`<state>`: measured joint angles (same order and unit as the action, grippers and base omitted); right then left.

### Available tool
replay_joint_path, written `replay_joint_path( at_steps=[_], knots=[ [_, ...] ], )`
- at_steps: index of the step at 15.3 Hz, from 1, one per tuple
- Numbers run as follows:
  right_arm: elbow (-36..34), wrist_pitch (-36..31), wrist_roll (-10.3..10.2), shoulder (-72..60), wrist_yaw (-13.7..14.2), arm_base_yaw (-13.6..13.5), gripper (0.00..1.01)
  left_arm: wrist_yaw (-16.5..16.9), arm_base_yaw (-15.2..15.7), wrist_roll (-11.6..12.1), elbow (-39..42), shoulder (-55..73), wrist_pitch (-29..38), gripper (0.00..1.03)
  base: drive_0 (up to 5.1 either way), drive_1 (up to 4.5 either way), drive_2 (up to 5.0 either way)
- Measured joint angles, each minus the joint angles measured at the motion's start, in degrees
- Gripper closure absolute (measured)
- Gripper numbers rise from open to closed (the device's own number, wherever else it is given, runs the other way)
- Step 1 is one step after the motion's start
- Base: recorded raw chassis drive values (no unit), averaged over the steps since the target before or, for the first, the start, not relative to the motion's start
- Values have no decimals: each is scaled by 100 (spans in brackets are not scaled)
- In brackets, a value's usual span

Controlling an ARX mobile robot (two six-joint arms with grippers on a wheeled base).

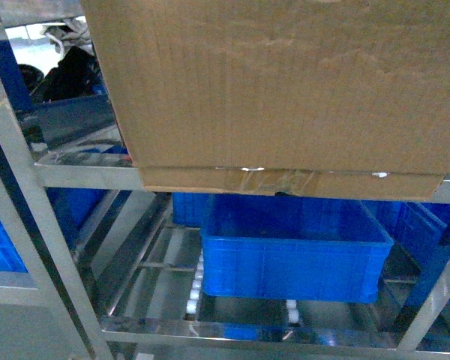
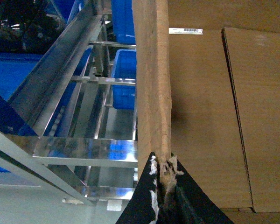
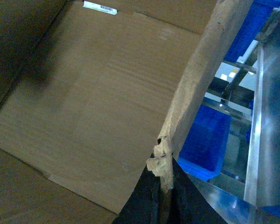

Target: Sort boxes to right shelf from conveyor

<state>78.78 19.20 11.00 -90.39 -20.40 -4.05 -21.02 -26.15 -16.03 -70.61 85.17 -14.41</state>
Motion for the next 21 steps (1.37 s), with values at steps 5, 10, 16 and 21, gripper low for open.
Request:
replay_joint_path(
  at_steps=[5,10,16,21],
  knots=[
    [0,9,0,-20,0,26,99,2,-20,0,0,9,-7,101,-321,481,-204],
    [0,11,0,-28,-7,-28,99,4,37,0,0,7,-28,101,-321,481,-204],
    [1231,697,-509,-870,109,-7,99,282,321,76,-1392,870,-859,101,-321,481,-204],
    [2612,1423,-734,-1751,162,-52,99,592,555,-660,-2216,1510,-1547,101,-128,192,-82]
  ],
)
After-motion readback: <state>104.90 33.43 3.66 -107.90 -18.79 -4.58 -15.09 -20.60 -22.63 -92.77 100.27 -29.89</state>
